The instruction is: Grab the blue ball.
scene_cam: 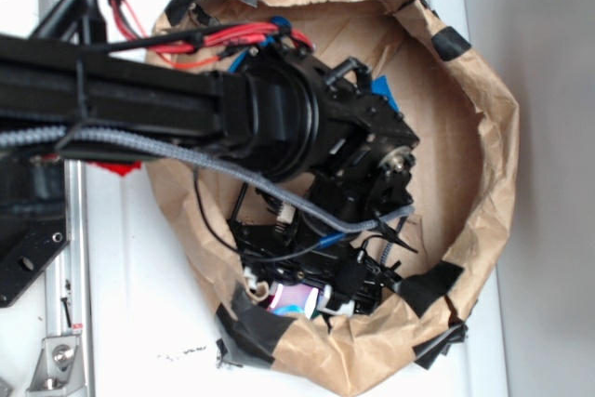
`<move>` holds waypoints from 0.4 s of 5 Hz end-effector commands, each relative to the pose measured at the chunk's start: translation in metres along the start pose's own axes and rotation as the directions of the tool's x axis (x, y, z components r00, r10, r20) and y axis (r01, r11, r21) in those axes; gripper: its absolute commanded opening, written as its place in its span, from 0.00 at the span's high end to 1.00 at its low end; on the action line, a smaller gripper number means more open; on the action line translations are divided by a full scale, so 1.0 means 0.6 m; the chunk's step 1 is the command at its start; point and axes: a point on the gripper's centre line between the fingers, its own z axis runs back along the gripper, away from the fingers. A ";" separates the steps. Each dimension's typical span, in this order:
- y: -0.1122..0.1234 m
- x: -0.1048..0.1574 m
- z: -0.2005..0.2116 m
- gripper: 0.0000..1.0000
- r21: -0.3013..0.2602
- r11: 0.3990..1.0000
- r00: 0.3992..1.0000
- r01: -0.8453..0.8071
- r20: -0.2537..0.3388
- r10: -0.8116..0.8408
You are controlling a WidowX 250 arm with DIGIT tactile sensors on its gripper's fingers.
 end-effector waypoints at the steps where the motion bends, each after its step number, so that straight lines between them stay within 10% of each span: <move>1: -0.026 0.005 -0.008 1.00 0.020 1.000 1.000 0.015 0.009 -0.015; 2: -0.023 0.015 0.025 1.00 -0.025 0.996 0.994 0.085 0.071 -0.083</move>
